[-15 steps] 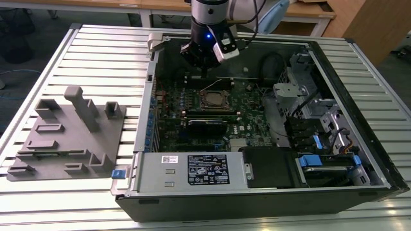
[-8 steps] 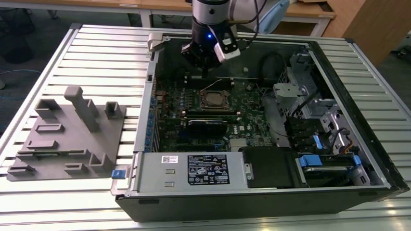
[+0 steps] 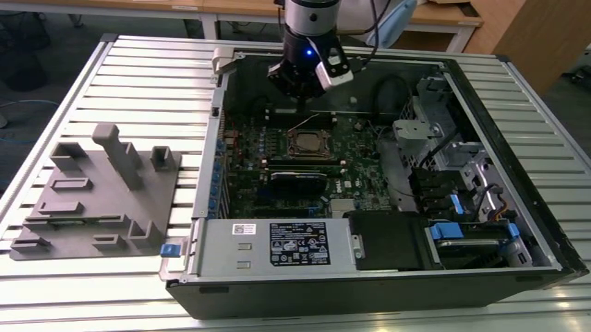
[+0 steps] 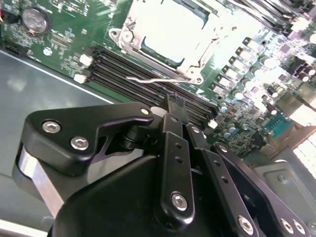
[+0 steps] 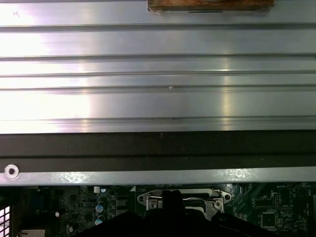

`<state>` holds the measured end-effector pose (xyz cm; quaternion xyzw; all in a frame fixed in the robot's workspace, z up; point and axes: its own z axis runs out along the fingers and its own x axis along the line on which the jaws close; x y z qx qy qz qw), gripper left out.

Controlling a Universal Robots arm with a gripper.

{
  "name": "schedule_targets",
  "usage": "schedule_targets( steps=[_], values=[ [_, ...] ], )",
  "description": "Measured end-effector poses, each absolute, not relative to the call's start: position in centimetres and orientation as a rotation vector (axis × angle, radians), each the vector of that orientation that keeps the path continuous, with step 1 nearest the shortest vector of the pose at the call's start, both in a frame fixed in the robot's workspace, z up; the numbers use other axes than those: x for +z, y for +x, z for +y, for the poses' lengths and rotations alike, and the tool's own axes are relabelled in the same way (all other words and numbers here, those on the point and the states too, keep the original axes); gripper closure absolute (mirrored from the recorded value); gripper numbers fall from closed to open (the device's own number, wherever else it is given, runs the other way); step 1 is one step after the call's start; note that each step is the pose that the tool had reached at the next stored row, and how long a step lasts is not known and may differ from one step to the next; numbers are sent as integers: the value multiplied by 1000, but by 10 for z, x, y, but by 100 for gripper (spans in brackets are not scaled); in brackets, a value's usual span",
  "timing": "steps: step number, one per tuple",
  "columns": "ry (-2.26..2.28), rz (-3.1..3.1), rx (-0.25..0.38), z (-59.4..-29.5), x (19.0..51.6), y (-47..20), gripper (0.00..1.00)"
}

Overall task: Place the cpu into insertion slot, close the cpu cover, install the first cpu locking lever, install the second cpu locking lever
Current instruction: 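Install the first cpu locking lever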

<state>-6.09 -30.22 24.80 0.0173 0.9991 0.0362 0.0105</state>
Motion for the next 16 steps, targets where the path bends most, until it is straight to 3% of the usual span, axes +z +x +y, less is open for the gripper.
schedule_targets(
  steps=[16],
  values=[
    [50, 3078, 124, -302, 238, -60, 89]
  ],
)
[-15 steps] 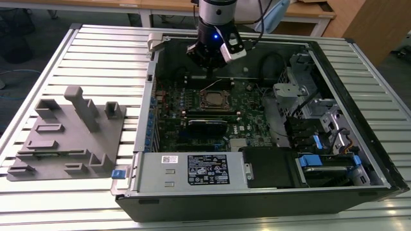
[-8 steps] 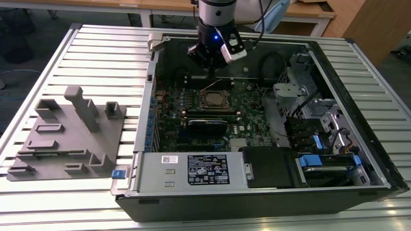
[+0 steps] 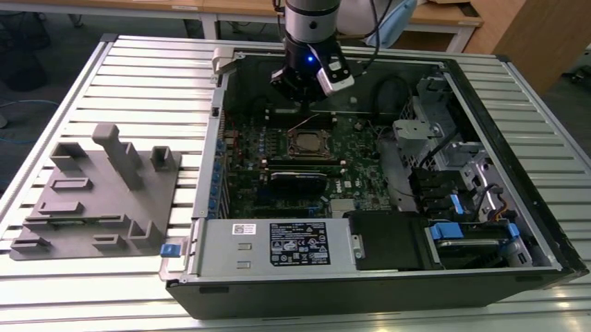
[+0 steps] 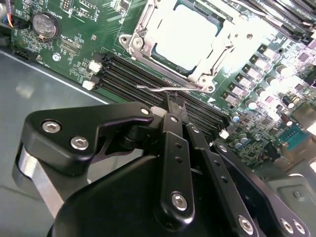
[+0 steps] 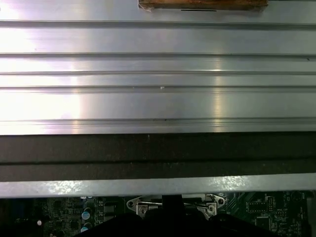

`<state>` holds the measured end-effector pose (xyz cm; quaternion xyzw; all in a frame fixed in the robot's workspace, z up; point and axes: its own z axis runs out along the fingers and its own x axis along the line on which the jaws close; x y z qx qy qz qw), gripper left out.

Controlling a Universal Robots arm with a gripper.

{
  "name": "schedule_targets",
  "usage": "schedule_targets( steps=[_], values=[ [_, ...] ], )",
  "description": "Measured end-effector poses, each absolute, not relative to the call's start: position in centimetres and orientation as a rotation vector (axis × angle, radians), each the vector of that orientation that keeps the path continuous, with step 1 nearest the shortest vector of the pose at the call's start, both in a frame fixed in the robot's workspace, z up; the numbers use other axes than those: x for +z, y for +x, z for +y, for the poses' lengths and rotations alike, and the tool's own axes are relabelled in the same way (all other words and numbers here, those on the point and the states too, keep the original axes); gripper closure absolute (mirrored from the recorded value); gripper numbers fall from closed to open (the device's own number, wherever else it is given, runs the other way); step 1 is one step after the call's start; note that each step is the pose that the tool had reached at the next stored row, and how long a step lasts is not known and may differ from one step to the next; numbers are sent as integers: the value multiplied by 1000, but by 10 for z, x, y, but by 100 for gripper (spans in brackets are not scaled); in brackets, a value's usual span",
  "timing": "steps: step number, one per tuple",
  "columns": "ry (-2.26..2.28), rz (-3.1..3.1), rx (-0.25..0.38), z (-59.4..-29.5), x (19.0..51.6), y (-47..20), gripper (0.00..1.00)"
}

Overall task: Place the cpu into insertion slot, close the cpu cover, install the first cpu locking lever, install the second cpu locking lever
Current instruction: 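Install the first cpu locking lever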

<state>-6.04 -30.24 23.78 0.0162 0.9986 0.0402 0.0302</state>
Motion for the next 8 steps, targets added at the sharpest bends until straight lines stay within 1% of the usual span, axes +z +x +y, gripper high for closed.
schedule_targets(
  steps=[8],
  values=[
    [50, 3078, 124, -302, 237, -57, 89]
  ],
)
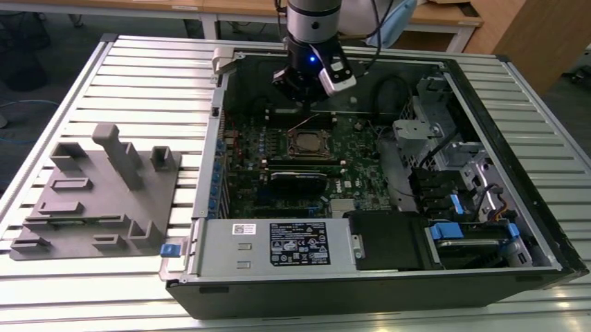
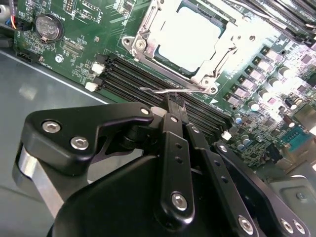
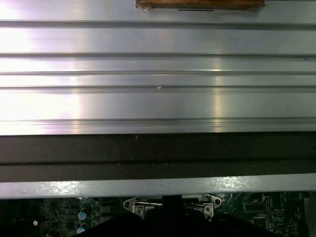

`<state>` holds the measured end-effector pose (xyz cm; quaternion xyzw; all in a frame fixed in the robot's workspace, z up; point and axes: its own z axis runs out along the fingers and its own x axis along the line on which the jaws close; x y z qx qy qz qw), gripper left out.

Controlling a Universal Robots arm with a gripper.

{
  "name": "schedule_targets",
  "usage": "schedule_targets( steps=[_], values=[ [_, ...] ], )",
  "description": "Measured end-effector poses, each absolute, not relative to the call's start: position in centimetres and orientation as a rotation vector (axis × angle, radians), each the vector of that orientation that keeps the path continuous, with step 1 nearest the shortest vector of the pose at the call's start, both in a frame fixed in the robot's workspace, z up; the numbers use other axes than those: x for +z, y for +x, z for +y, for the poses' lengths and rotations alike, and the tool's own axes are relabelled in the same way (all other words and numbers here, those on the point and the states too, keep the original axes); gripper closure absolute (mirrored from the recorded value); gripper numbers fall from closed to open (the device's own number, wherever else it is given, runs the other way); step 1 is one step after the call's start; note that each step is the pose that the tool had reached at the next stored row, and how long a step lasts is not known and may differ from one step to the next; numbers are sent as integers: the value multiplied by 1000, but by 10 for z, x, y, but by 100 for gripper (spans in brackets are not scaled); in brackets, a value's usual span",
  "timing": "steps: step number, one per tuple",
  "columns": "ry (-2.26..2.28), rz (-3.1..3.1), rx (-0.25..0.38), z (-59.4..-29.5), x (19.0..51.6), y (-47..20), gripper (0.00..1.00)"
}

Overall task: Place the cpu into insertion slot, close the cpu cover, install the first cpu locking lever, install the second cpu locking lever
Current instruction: 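Install the first cpu locking lever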

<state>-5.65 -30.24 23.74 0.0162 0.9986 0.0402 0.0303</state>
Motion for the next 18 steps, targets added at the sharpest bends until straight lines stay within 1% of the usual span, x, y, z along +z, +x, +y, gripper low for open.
schedule_targets(
  steps=[18],
  values=[
    [50, 3078, 123, -302, 233, -55, 89]
  ],
)
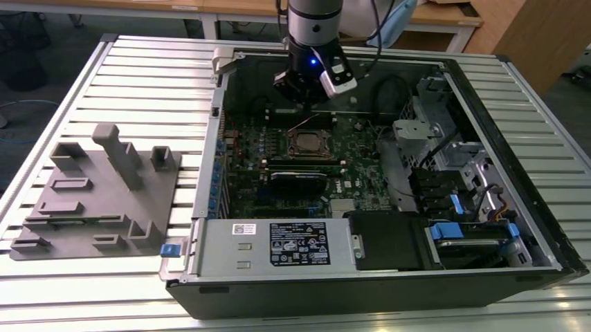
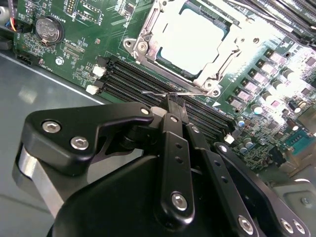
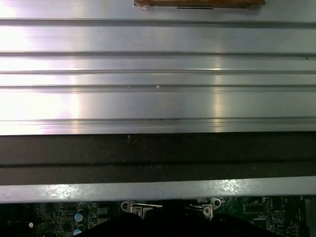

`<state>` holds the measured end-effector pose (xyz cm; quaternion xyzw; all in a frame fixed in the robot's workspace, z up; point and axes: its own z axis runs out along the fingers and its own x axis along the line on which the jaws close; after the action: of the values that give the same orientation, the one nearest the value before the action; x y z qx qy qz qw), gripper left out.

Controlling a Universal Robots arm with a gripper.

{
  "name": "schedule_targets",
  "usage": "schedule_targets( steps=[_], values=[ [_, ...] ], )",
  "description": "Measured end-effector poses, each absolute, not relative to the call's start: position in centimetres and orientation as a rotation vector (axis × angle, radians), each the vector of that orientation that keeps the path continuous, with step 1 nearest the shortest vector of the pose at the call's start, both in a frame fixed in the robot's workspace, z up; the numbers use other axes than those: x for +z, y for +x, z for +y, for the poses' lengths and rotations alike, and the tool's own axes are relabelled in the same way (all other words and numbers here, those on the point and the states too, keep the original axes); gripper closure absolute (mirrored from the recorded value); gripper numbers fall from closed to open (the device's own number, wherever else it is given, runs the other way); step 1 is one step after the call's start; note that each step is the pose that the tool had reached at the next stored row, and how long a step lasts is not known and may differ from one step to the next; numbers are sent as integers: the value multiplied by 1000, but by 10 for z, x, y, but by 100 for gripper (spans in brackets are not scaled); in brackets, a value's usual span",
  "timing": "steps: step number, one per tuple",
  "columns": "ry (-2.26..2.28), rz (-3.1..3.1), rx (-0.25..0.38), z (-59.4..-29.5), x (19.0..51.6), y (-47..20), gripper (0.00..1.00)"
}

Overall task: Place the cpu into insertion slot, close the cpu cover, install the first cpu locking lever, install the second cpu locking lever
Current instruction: 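Install the first cpu locking lever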

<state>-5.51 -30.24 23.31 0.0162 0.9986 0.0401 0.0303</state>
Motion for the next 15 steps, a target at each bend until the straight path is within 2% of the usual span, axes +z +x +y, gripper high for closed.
schedule_targets(
  steps=[15],
  values=[
    [50, 3078, 118, -302, 225, -54, 89]
  ],
)
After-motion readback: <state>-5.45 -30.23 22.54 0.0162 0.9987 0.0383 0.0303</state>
